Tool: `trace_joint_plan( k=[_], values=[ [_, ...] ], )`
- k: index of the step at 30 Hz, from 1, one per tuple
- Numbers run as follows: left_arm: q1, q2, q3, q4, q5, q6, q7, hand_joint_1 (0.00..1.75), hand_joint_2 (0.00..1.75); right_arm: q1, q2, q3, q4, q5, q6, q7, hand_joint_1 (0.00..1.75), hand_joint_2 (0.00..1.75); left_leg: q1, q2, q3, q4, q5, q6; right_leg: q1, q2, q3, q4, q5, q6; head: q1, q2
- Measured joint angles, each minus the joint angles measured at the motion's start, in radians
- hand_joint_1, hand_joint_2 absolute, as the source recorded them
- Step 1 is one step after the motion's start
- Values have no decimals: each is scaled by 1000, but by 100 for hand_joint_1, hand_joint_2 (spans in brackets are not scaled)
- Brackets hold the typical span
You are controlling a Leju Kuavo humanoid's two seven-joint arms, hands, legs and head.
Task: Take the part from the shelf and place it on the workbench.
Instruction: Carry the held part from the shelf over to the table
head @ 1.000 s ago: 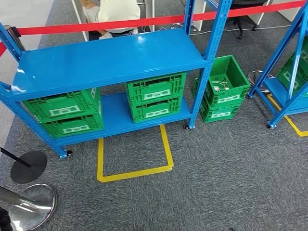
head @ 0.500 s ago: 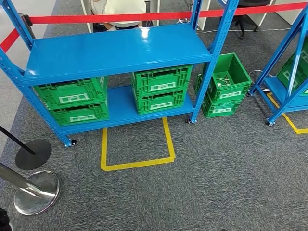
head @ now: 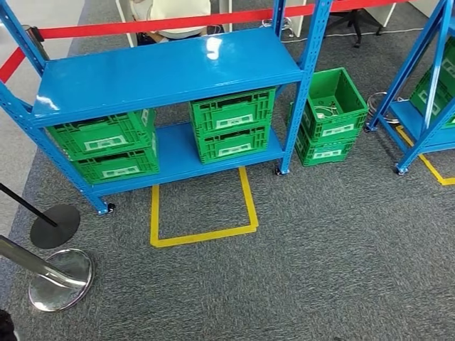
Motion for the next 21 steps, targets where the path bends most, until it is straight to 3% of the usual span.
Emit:
trace_joint_plan(
  k=[2, 3, 5, 6, 7, 8, 10, 11, 12, 13, 14, 15, 17, 18, 19, 21],
  values=[
    [-1, -1, 1, -6, 0, 0, 0, 175, 175, -1, -1, 2, 0, 5, 3, -2, 0, 175, 9, -3, 24, -64, 37, -1, 8, -1, -8, 6, -14, 8, 2, 0],
    [-1, -2, 1, -7, 0, 0, 0, 175, 175, 0, -1, 3, 0, 6, 4, -3, 0, 175, 17, -6, 33, -89, 53, -8, 11, -1, -24, 41, -39, 12, 5, 0],
    [0, -4, 2, -7, 0, 0, 0, 175, 175, 0, -1, 4, 0, 9, 7, -3, 0, 175, 28, -16, 28, -99, 67, -25, 1, 3, -76, 162, -104, 22, 9, 0],
    [1, -6, 3, -7, 1, 0, 0, 175, 175, 0, -1, 5, 0, 11, 8, -3, 0, 175, 35, -23, 21, -96, 69, -34, -6, 3, -97, 215, -124, 29, 9, 0],
    [2, -7, 3, -7, 2, -1, 0, 175, 175, 0, -1, 7, 0, 12, 8, -3, 0, 175, 43, -31, 14, -92, 70, -45, -14, 3, -103, 236, -127, 39, 9, 0],
    [3, -8, 3, -7, 3, -2, 0, 175, 175, 1, -1, 9, 0, 13, 9, -2, 0, 175, 53, -40, 7, -84, 70, -57, -24, 4, -88, 217, -110, 51, 9, 0],
    [3, -8, 4, -7, 8, -5, 0, 175, 175, 2, -1, 13, 0, 14, 10, 1, 0, 175, 75, -61, -16, -50, 63, -89, -46, 30, -17, 101, -64, 85, 11, 0],
    [4, -9, 5, -8, 10, -7, 0, 175, 175, 2, 1, 14, 0, 14, 10, 0, 0, 175, 82, -70, -30, -27, 56, -106, -54, 49, 8, 58, -55, 89, 15, 0],
    [5, -10, 5, -8, 11, -9, 0, 175, 175, 2, 2, 15, 0, 13, 10, -2, 0, 175, 84, -77, -42, -8, 50, -119, -59, 64, 20, 40, -56, 82, 16, 0],
    [5, -10, 6, -8, 11, -12, -1, 175, 175, 2, 3, 16, 0, 11, 9, -5, 0, 175, 83, -82, -50, 3, 48, -127, -58, 72, 17, 50, -66, 66, 15, 0],
    [6, -10, 7, -8, 14, -16, -2, 175, 175, 3, 2, 17, 0, 9, 7, -8, 0, 175, 82, -88, -56, 7, 50, -131, -57, 63, 10, 64, -68, 42, 10, 0],
    [8, -10, 8, -8, 19, -22, -2, 175, 175, 3, 0, 17, 0, 7, 5, -10, 0, 175, 82, -91, -59, 6, 55, -133, -55, 52, 3, 76, -68, 25, 1, 0],
    [9, -11, 10, -8, 27, -37, -2, 175, 175, 3, -2, 17, 0, 5, 5, -9, 0, 175, 80, -66, -82, 39, 36, -127, -45, 31, -7, 84, -63, 4, -14, 0],
    [8, -12, 11, -8, 24, -41, -2, 175, 175, 4, -3, 17, 0, 5, 6, -6, 0, 175, 76, -44, -108, 89, 5, -120, -40, 20, -12, 84, -59, -6, -19, 0],
    [7, -12, 11, -8, 15, -40, -2, 175, 175, 5, -3, 18, 0, 5, 7, -3, 0, 175, 67, -23, -142, 164, -35, -110, -34, 8, -15, 83, -55, -13, -25, 0],
    [5, -13, 11, -8, -4, -29, -2, 175, 175, 8, -4, 18, 0, 5, 7, 2, 0, 175, 49, -9, -205, 314, -102, -93, -21, -20, -23, 81, -49, -22, -30, 0]
  ],
)
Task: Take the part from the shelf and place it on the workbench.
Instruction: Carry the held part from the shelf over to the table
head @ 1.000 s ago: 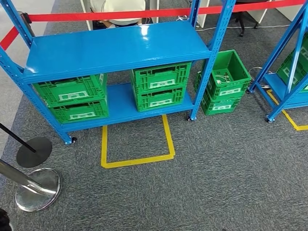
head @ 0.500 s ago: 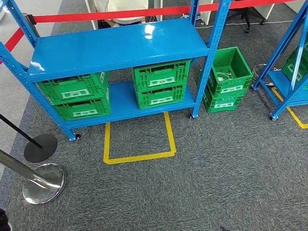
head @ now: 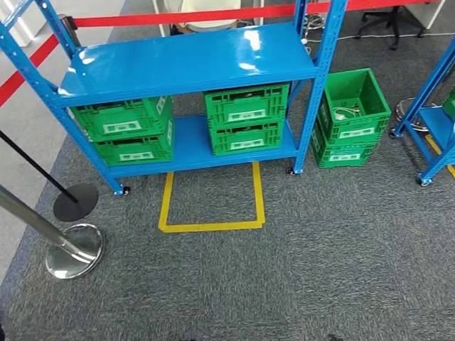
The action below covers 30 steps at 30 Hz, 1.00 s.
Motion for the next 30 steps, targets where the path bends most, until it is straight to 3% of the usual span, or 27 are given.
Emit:
trace_joint_plan(
  k=[1, 2, 4, 5, 7, 8, 9, 10, 12, 14, 15, 16, 17, 19, 21, 22, 23, 25, 27, 29, 30],
  values=[
    [0, 0, 0, 0, -5, 5, 0, 175, 175, 1, 0, 0, 0, 0, 0, 1, 0, 175, -9, 1, -11, 37, -11, 11, 7, -14, -3, 0, 1, -2, -1, 0],
    [0, -1, 0, 0, -7, 9, 0, 175, 175, 2, 0, 0, 0, 0, 0, 1, 0, 175, -18, 2, -1, 34, -4, 23, 13, -27, -4, 0, 1, -3, -1, 0],
    [-1, -1, 0, 0, -4, 19, 0, 175, 175, 0, 0, 0, 0, 0, 1, -2, 0, 175, -39, 22, 69, -72, 43, 54, 22, -51, -3, 0, 1, -5, -1, 0],
    [-3, -1, 0, 0, 0, 24, 0, 175, 175, -1, 0, 0, 0, -1, 1, -6, 0, 175, -52, 48, 108, -138, 60, 67, 27, -62, -3, 0, -1, -4, -1, 0],
    [-9, -1, -1, -1, 13, 31, 0, 175, 175, -2, -1, 1, 0, -2, 1, -14, 0, 175, -68, 83, 150, -217, 73, 74, 34, -83, -1, 0, -3, -2, 1, 0],
    [-12, -2, -1, -1, 18, 32, 0, 175, 175, -3, -2, 1, 0, -2, 2, -19, 0, 175, -71, 84, 151, -226, 71, 71, 36, -94, 1, -1, -4, 0, 1, 0],
    [-13, -2, -1, -1, 21, 33, 0, 175, 175, -4, -2, 1, 0, -2, 2, -22, 0, 175, -70, 70, 148, -228, 75, 68, 36, -106, 4, -4, -5, 3, 1, 0],
    [-13, -3, -1, -1, 22, 35, 0, 175, 175, -6, -3, 1, 0, -2, 2, -25, 0, 175, -68, 57, 147, -231, 77, 70, 35, -102, 4, -1, -9, 8, 1, 0],
    [-16, -6, -1, -1, 22, 35, 0, 175, 175, -8, -4, 1, 0, -3, 3, -30, 0, 175, -61, 32, 147, -236, 84, 77, 33, -52, -15, 48, -43, 19, 4, 0],
    [-20, -8, -1, 0, 22, 35, 0, 175, 175, -6, -5, 1, 0, -3, 3, -32, 0, 175, -58, 9, 144, -236, 88, 82, 31, 5, -70, 169, -105, 25, 6, 0],
    [-21, -10, -1, 0, 22, 35, 0, 175, 175, -4, -5, 2, 0, -3, 4, -32, 0, 175, -58, -5, 142, -236, 90, 84, 32, 16, -100, 231, -129, 25, 7, 0],
    [-21, -11, -1, 0, 22, 35, 0, 175, 175, -2, -5, 2, 0, -3, 4, -32, 0, 175, -59, -20, 140, -236, 91, 85, 32, 20, -119, 268, -136, 24, 6, 0],
    [-21, -11, -1, 0, 21, 35, 0, 175, 175, 0, -5, 2, 0, -3, 4, -32, 0, 175, -60, -35, 140, -236, 93, 86, 33, 22, -121, 268, -122, 22, 7, 0],
    [-22, -12, -1, 0, 18, 38, 0, 175, 175, 1, -6, 2, 0, -1, 4, -31, 0, 175, -60, -67, 140, -236, 96, 83, 33, 44, -72, 156, -50, 13, 7, 0],
    [-24, -12, -2, 0, 16, 48, 0, 175, 175, 0, -10, 3, 0, 1, 4, -27, 0, 175, -59, -92, 138, -235, 99, 77, 31, 99, -12, 26, -3, 1, 6, 0],
    [-25, -12, -3, 0, 19, 53, 0, 175, 175, 0, -11, 4, 0, 3, 3, -23, 0, 175, -57, -103, 135, -234, 101, 71, 31, 117, 3, -8, 3, -2, 5, 0],
    [-25, -12, -3, 0, 23, 56, 0, 175, 175, -1, -12, 6, 0, 5, 3, -18, 0, 175, -55, -113, 132, -235, 105, 64, 32, 122, 9, -19, 1, -6, 5, 0],
    [-21, -13, -4, -1, 32, 53, 0, 175, 175, -2, -11, 10, 0, 8, 3, -9, 0, 175, -53, -131, 126, -239, 112, 51, 31, 94, 18, -30, 10, -13, 5, 0],
    [-17, -12, -4, -2, 35, 45, 0, 175, 175, 0, -11, 13, 0, 10, 3, 1, 0, 175, -56, -90, 107, -209, 88, 40, 24, 64, 25, -45, 21, -23, -2, 0],
    [-16, -12, -4, -2, 34, 40, 0, 175, 175, 3, -13, 17, 0, 10, 4, 13, 0, 175, -54, -25, 57, -105, 26, 29, 22, 33, 27, -53, 25, -28, -10, 0],
    [-13, -11, -4, -2, 31, 39, 0, 175, 175, 6, -13, 19, 0, 10, 4, 18, 0, 175, -50, -12, 28, -42, -2, 22, 21, 17, 28, -55, 26, -29, -11, 0]
  ],
)
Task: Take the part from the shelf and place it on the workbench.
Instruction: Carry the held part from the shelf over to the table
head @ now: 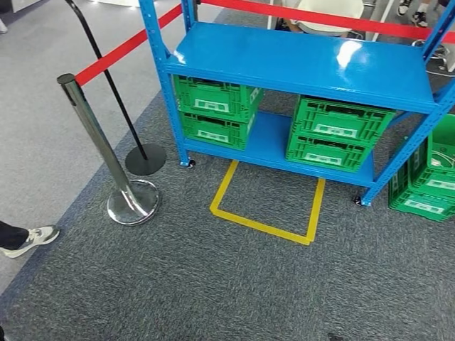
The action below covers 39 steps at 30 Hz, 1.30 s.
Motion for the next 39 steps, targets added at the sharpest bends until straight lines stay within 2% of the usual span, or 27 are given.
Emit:
trace_joint_plan(
  k=[1, 2, 3, 4, 6, 8, 10, 11, 12, 14, 16, 17, 18, 19, 21, 23, 25, 26, 28, 30, 31, 32, 33, 34, 36, 38, 39],
  values=[
    [5, 0, 0, 0, -6, -2, 0, 175, 175, 2, 0, 3, 0, 0, 0, 3, 0, 175, 4, 6, -19, 45, -15, -6, -2, -17, -2, -1, 0, 1, 0, 0],
    [13, 0, 0, 0, -14, -5, 0, 175, 175, 4, 1, 5, 0, 1, 0, 4, 0, 175, 9, 9, -22, 59, -13, -12, -4, -32, -5, -1, -1, 3, 0, 0],
    [22, 1, 0, -1, -24, -9, 0, 175, 175, 5, 3, 7, 0, 1, 0, 5, 0, 175, 13, 14, -4, 34, 5, -18, -7, -47, -7, -1, -2, 6, 0, 0],
    [32, 1, 0, -2, -34, -15, 0, 175, 175, 5, 5, 9, 0, 2, 0, 7, 0, 175, 18, 26, 34, -25, 30, -25, -11, -61, -9, -1, -4, 12, 0, 0],
    [47, 1, 0, -4, -46, -25, 0, 175, 175, 5, 7, 11, 0, 4, 0, 19, 0, 175, 27, 85, 123, -158, 66, -34, -10, -83, 1, 4, -11, 28, -3, 0],
    [57, -3, 0, -4, -46, -23, 0, 175, 175, 6, 7, 15, 0, 5, -2, 36, 0, 175, 29, 116, 160, -215, 77, -23, -6, -106, 14, 4, -21, 44, 4, 0],
    [63, -10, 4, -4, -19, -19, 0, 175, 175, 5, 11, 19, 0, 2, -3, 43, 0, 175, 27, 88, 154, -218, 85, -1, -9, -128, 28, -6, -24, 57, 12, 0],
    [64, -16, 7, -4, 5, -20, 1, 175, 175, 4, 13, 20, -1, 0, -3, 41, 0, 175, 27, 75, 152, -219, 88, 7, -12, -117, 30, -2, -30, 64, 13, 0],
    [61, -22, 9, -3, 29, -20, 1, 175, 175, 3, 15, 22, -1, -1, -3, 38, 0, 175, 27, 61, 150, -221, 92, 15, -14, -92, 24, 20, -48, 68, 13, 0],
    [53, -36, 12, -3, 58, -19, 1, 175, 175, 3, 17, 24, -1, -3, -3, 32, 0, 175, 26, 35, 144, -222, 98, 28, -14, -24, -29, 131, -113, 69, 16, 0],
    [47, -44, 15, -3, 63, -16, 1, 175, 175, 5, 18, 24, -1, -3, -1, 25, 0, 175, 20, 5, 139, -222, 101, 35, -11, 1, -100, 268, -166, 64, 17, 0],
    [44, -46, 16, -3, 59, -14, 1, 175, 175, 6, 18, 25, -1, -3, 1, 18, 0, 175, 17, -11, 137, -222, 102, 36, -9, 4, -118, 294, -163, 59, 17, 0],
    [42, -47, 16, -3, 54, -12, 1, 175, 175, 6, 18, 25, -1, -3, 4, 10, 0, 175, 15, -28, 137, -221, 103, 37, -7, 7, -117, 279, -140, 53, 17, 0],
    [39, -48, 16, -3, 48, -11, 1, 175, 175, 5, 18, 25, -1, -3, 7, 1, 0, 175, 14, -43, 138, -221, 104, 36, -5, 15, -97, 225, -102, 47, 17, 0],
    [32, -48, 16, -2, 37, -10, 1, 175, 175, 1, 18, 25, -1, -3, 12, -18, 0, 175, 12, -70, 138, -220, 105, 32, -4, 57, -39, 85, -31, 36, 17, 0],
    [25, -48, 17, -2, 29, -3, 1, 175, 175, -5, 20, 25, -1, -3, 15, -31, 0, 175, 11, -90, 133, -219, 108, 23, -1, 82, -11, 15, -7, 31, 16, 0],
    [21, -47, 17, -1, 25, 11, 1, 175, 175, -12, 24, 25, -1, -5, 17, -31, 0, 175, 13, -108, 128, -223, 114, 10, 1, 64, -6, 8, -3, 25, 16, 0],
    [20, -47, 18, -1, 26, 17, 1, 175, 175, -15, 26, 25, -1, -7, 17, -28, 0, 175, 13, -102, 124, -220, 112, 6, 1, 53, -3, 5, 1, 18, 15, 0],
    [13, -46, 19, -1, 33, 28, 1, 175, 175, -15, 29, 25, -1, -11, 16, -22, 0, 175, 11, -58, 96, -167, 77, -1, -2, 28, 1, -3, 10, 6, 12, 0],
    [6, -45, 21, -1, 39, 32, 1, 175, 175, -11, 30, 25, -1, -12, 16, -19, 0, 175, 9, -8, 36, -42, 9, -6, 0, 1, -1, -5, 11, 0, 11, 0],
    [5, -45, 22, -1, 40, 33, 1, 175, 175, -9, 30, 25, -1, -13, 16, -18, 0, 175, 10, 1, 6, 19, -15, -9, 1, -13, -2, -4, 10, -1, 10, 0],
    [4, -45, 23, -1, 41, 33, 1, 175, 175, -8, 30, 25, -1, -13, 16, -17, 0, 175, 11, 6, -11, 54, -22, -12, 1, -28, -3, -4, 9, -1, 11, 0],
    [4, -44, 23, -1, 43, 34, 1, 175, 175, -8, 30, 25, -1, -14, 16, -17, 0, 175, 12, 9, -10, 52, -11, -14, 1, -42, -3, -4, 8, 0, 10, 0],
    [4, -44, 24, 0, 45, 34, 1, 175, 175, -9, 31, 25, -1, -14, 16, -17, 0, 175, 12, 16, 12, 12, 16, -15, 0, -56, -3, -4, 6, 3, 11, 0],
    [2, -43, 24, 0, 51, 35, 1, 175, 175, -10, 32, 25, -1, -17, 17, -14, 0, 175, 12, 61, 88, -125, 74, -16, 3, -79, 2, -1, -1, 12, 9, 0],
    [-2, -42, 25, 0, 55, 40, 1, 175, 175, -10, 32, 25, -1, -19, 18, -8, 0, 175, 10, 91, 132, -207, 96, -4, 9, -99, 3, 2, -10, 25, 11, 0],
    [-4, -41, 27, 0, 56, 45, 1, 175, 175, -10, 33, 25, -1, -20, 19, -5, 0, 175, 8, 87, 135, -215, 94, 5, 11, -110, 4, 1, -15, 31, 13, 0]
  ],
)
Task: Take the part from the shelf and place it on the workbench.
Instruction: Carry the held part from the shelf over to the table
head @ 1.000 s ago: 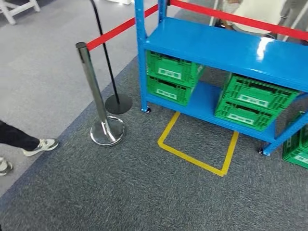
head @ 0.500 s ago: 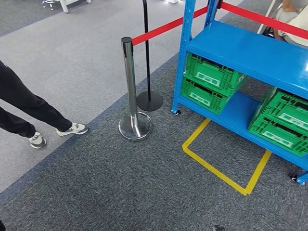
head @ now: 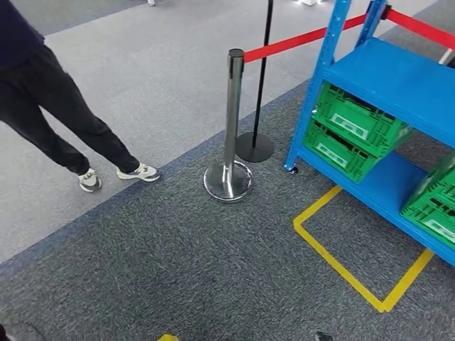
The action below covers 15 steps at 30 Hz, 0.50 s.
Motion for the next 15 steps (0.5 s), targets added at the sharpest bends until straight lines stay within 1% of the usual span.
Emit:
trace_joint_plan(
  k=[1, 2, 3, 4, 5, 6, 7, 8, 9, 10, 11, 12, 13, 14, 15],
  values=[
    [-1, 0, 3, 0, 0, 4, 1, 175, 175, -2, 1, 0, 0, 0, 1, 2, 0, 175, -1, -15, -1, 1, 0, 10, -1, -11, 6, -3, -2, 5, 3, 0],
    [-2, 1, 5, 1, 1, 7, 2, 175, 175, -4, 3, 0, 0, 0, 2, 2, 0, 175, -1, -27, -2, -1, 1, 17, -4, -10, 11, -2, -7, 11, 4, 0],
    [-6, 2, 7, 1, 2, 10, 4, 175, 175, -5, 4, 0, 0, 0, 2, -1, 0, 175, 0, -39, -2, -2, 3, 24, -7, 7, 10, 10, -19, 16, 5, 0],
    [-11, 2, 8, 2, 2, 12, 5, 175, 175, -5, 4, 0, -1, 0, 3, -5, 0, 175, 2, -51, -2, -4, 5, 30, -9, 35, -1, 43, -42, 20, 7, 0],
    [-16, 2, 8, 3, 3, 15, 7, 175, 175, -5, 5, 0, -1, 1, 4, -10, 0, 175, 3, -62, -2, -4, 6, 35, -11, 69, -28, 99, -75, 23, 9, 0],
    [-20, 2, 8, 4, 3, 17, 8, 175, 175, -3, 5, 0, -1, 1, 5, -14, 0, 175, 2, -74, -2, -4, 7, 39, -11, 94, -62, 170, -111, 23, 11, 0],
    [-23, 3, 8, 6, 3, 20, 10, 175, 175, -2, 6, 0, -1, 1, 6, -15, 0, 175, 1, -87, -2, -4, 6, 41, -11, 106, -99, 241, -139, 22, 12, 0],
    [-24, 4, 8, 7, 3, 22, 12, 175, 175, -2, 7, 0, -1, 1, 7, -15, 0, 175, 0, -102, -2, -3, 6, 41, -11, 111, -127, 286, -149, 21, 12, 0],
    [-24, 5, 8, 9, 4, 24, 14, 175, 175, -1, 8, 0, -1, 1, 8, -15, 0, 175, -2, -117, -1, -3, 6, 42, -11, 114, -138, 294, -137, 19, 12, 0],
    [-24, 7, 8, 11, 6, 27, 15, 175, 175, -1, 9, 0, -1, 1, 9, -14, 0, 175, -2, -132, 0, -3, 5, 41, -12, 118, -132, 264, -107, 16, 12, 0],
    [-24, 8, 8, 13, 8, 29, 16, 175, 175, -1, 9, 0, -1, 0, 10, -13, 0, 175, -2, -148, 1, -3, 5, 40, -12, 130, -108, 198, -64, 13, 12, 0],
    [-25, 10, 9, 15, 11, 32, 16, 175, 175, 0, 10, 0, -1, 0, 11, -11, 0, 175, -1, -162, 2, -2, 4, 38, -14, 153, -79, 125, -26, 11, 12, 0],
    [-25, 12, 9, 16, 13, 33, 16, 175, 175, -1, 10, 0, -1, -1, 11, -8, 0, 175, -1, -175, 3, -2, 4, 34, -15, 173, -55, 65, 1, 9, 12, 0],
    [-26, 14, 9, 17, 16, 34, 16, 175, 175, -1, 11, 0, -1, -1, 12, -6, 0, 175, 0, -186, 1, -1, 4, 29, -15, 187, -37, 27, 16, 7, 12, 0],
    [-26, 16, 10, 18, 19, 35, 16, 175, 175, -1, 12, 0, -1, -1, 12, -4, 0, 175, 0, -195, -2, -2, 6, 23, -14, 191, -31, 16, 18, 5, 11, 0]
  ],
)
